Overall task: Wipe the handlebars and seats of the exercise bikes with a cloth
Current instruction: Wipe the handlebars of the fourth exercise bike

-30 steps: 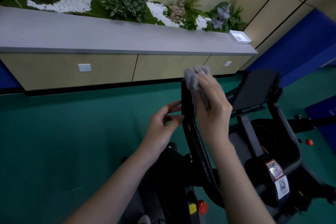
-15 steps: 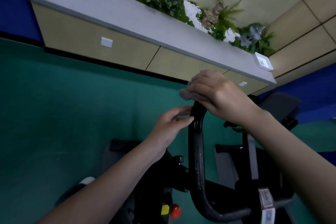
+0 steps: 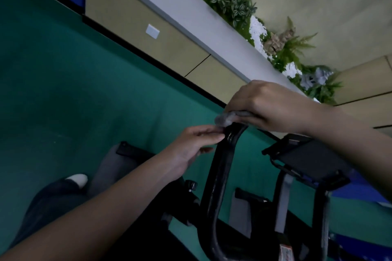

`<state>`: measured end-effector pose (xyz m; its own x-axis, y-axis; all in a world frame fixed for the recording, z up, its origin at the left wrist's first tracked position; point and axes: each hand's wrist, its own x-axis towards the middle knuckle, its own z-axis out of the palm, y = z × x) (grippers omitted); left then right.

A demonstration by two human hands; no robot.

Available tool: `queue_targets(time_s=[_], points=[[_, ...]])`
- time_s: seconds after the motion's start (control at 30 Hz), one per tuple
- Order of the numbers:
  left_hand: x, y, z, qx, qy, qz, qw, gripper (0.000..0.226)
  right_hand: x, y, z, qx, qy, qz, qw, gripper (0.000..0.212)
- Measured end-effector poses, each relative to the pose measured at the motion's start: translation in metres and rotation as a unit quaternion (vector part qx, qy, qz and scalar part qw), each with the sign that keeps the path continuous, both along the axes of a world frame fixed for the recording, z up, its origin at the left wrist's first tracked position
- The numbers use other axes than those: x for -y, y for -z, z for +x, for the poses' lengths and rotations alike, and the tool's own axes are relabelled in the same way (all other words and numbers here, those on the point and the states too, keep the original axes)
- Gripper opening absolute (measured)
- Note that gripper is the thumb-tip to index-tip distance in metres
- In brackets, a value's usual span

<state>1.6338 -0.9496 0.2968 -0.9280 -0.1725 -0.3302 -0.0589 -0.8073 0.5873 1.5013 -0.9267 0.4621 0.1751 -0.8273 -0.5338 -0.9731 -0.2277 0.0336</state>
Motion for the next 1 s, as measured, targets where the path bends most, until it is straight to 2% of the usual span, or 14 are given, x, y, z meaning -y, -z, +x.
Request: queue_targets(time_s=[0.1,0.23,0.3,0.43,0.5,0.67,0.77,0.83,0.87,0.9,1.0], points=[[-0.001,0.0,0.001,0.002,-0.007,0.005,1.0,0.023,0.006,-0.002,-0.004,-0.019,0.046,-0.021,0.999,0.032],[-0.002,-0.001,0.004,0.004,-0.011,0.005,1.0,0.015,-0.001,0.016,0.019,-0.047,-0.005,0.025,0.999,0.028],[-0.003,0.001,0.005,0.006,-0.006,-0.002,1.0,0.016,0.001,0.013,0.021,-0.049,0.003,0.036,0.998,0.029],[-0.004,0.003,0.01,-0.002,0.009,-0.016,1.0,0.02,0.004,0.004,0.003,-0.094,0.032,-0.038,0.994,0.026],[-0.004,0.002,0.011,-0.001,0.006,-0.016,1.0,0.019,-0.002,0.007,0.006,-0.083,0.028,-0.069,0.994,0.025],[-0.001,-0.002,0.011,0.004,0.011,-0.032,0.999,0.017,-0.009,0.007,0.011,-0.066,0.009,-0.058,0.996,0.018],[0.002,-0.003,0.009,0.008,0.016,-0.047,0.999,0.014,-0.007,0.0,-0.004,-0.059,0.082,-0.169,0.98,0.017],[0.005,-0.004,0.009,0.011,0.02,-0.068,0.997,0.013,-0.011,0.003,-0.006,-0.032,0.188,-0.256,0.948,0.018],[0.007,-0.005,0.008,0.013,0.024,-0.08,0.996,0.012,-0.015,0.007,-0.003,-0.014,0.251,-0.306,0.918,0.017],[0.008,-0.005,0.008,0.017,0.027,-0.092,0.995,0.012,-0.018,0.013,0.002,0.006,0.315,-0.359,0.878,0.016],[0.013,-0.006,0.006,0.026,0.033,-0.12,0.992,0.01,-0.022,0.034,0.023,0.082,0.474,-0.5,0.72,0.012]])
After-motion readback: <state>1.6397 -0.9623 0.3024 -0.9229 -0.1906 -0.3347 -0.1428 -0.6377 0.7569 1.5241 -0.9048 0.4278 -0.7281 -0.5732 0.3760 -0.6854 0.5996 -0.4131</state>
